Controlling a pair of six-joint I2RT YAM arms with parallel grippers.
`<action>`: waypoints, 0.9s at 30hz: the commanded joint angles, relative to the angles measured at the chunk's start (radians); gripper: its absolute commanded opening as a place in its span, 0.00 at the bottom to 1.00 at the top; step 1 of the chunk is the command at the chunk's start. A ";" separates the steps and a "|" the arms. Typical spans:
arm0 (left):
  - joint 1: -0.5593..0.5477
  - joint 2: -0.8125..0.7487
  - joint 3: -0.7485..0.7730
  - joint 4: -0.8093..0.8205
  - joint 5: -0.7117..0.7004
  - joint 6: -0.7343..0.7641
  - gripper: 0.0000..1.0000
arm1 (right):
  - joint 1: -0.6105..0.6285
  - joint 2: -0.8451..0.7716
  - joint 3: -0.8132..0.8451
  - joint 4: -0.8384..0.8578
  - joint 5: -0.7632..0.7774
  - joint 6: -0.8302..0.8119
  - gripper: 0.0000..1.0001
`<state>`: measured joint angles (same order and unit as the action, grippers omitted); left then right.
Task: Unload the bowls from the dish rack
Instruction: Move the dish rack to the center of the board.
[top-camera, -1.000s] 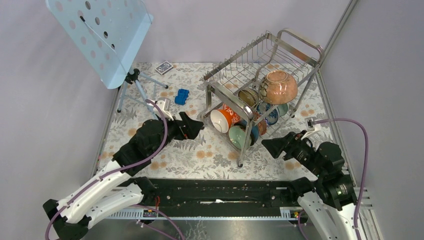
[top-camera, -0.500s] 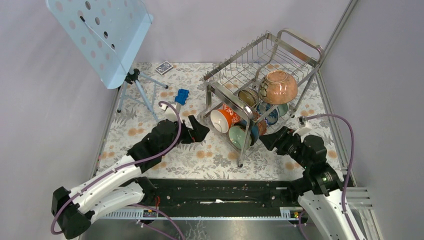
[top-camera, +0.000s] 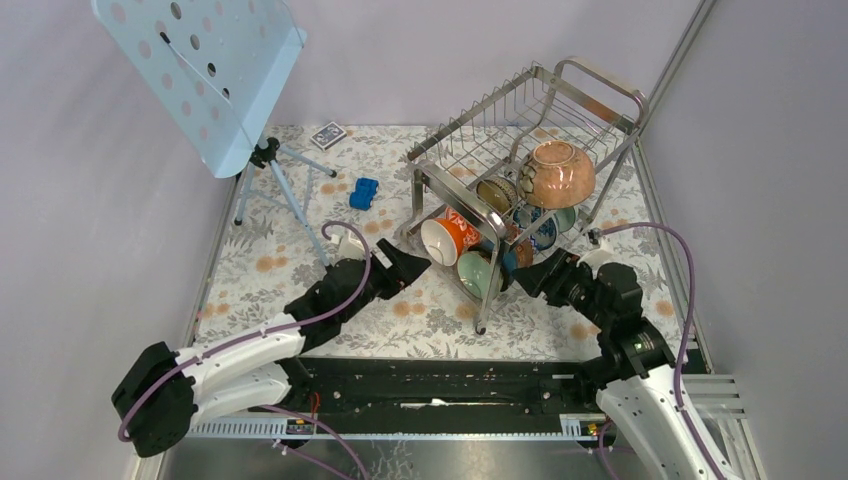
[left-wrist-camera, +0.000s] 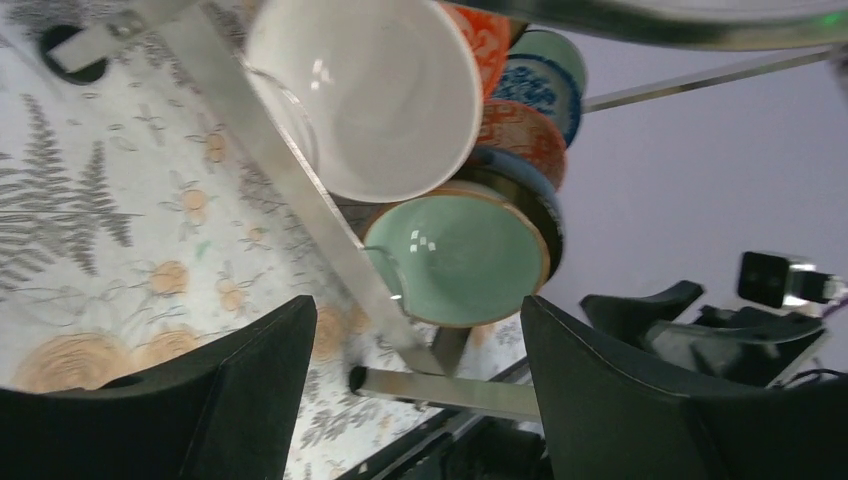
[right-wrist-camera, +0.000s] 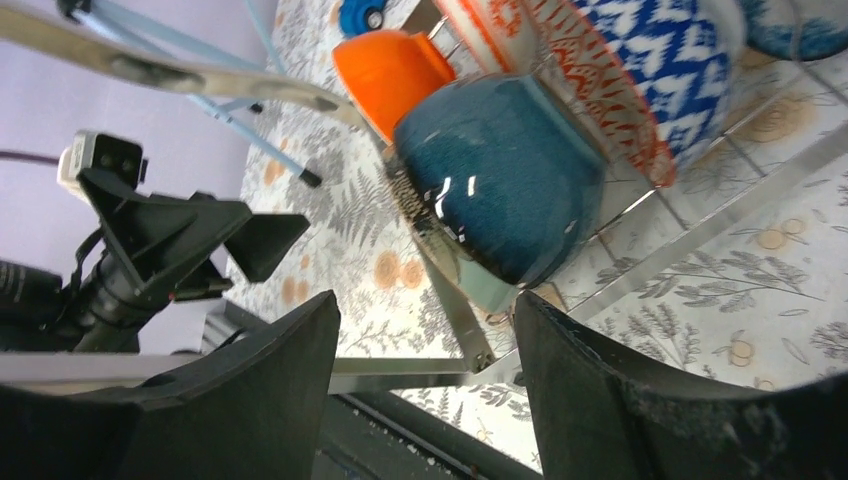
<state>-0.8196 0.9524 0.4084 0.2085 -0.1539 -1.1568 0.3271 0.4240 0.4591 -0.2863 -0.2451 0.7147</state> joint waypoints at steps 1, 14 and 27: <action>-0.051 0.016 -0.003 0.210 -0.108 -0.108 0.79 | 0.004 -0.023 -0.003 0.053 -0.141 -0.036 0.73; -0.069 -0.057 0.021 0.074 -0.202 -0.022 0.81 | 0.005 -0.199 0.019 0.083 -0.375 -0.130 0.84; -0.068 -0.165 0.016 -0.113 -0.223 0.008 0.86 | 0.017 -0.147 0.157 0.086 -0.255 -0.308 0.84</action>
<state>-0.8856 0.8097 0.4057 0.1402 -0.3481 -1.1778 0.3302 0.2432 0.5591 -0.2409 -0.5293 0.4881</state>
